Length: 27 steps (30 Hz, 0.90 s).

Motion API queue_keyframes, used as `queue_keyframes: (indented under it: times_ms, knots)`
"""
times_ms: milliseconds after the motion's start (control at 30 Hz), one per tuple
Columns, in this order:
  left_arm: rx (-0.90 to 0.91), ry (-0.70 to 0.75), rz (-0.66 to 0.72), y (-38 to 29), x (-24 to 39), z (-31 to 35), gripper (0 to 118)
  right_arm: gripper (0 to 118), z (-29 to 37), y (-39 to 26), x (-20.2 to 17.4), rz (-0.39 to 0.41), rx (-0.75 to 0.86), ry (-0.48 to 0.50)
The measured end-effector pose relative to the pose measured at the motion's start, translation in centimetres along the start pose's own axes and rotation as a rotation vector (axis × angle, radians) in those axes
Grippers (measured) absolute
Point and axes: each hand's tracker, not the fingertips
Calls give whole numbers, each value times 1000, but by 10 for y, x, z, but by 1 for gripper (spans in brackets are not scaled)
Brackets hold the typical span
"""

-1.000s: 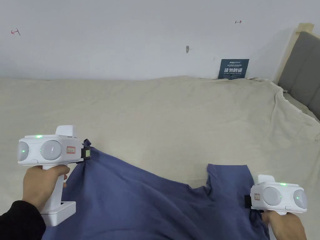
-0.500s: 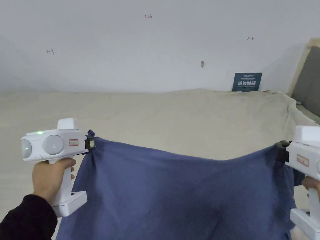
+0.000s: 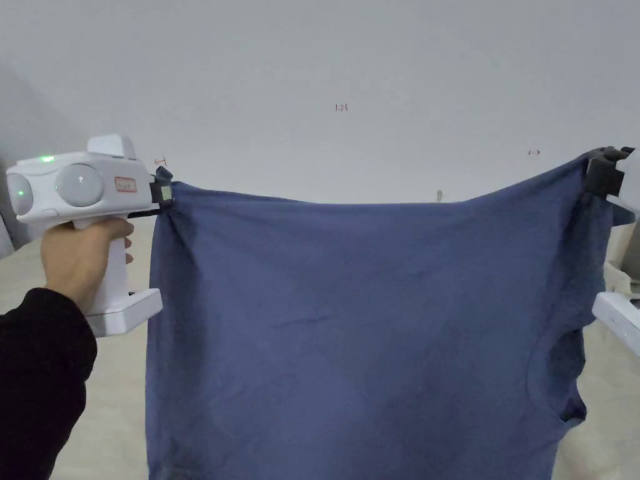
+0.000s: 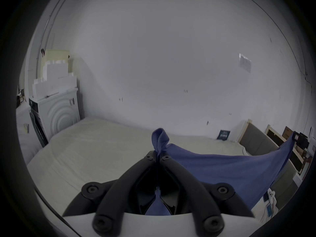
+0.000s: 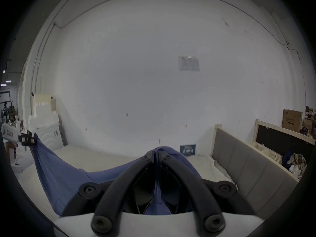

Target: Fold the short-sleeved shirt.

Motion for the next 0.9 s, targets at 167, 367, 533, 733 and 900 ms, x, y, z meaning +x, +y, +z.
queue_keyframes:
  times_ms: [167,367,533,733,900]
  knots:
    - [77,15,-21,45,6,3,0,2,-15,46,-5,8,85,2]
    - [104,29,-42,70,13,-14,0,2,-36,69,-13,46,122,-1]
    - [89,25,-62,52,15,-43,0,2,-58,49,-7,53,115,6]
    - [4,16,-82,-12,11,-89,0,2,-86,-19,7,19,15,20]
    - [-71,1,-55,-73,5,-111,0,2,-92,-80,16,-14,-73,10]
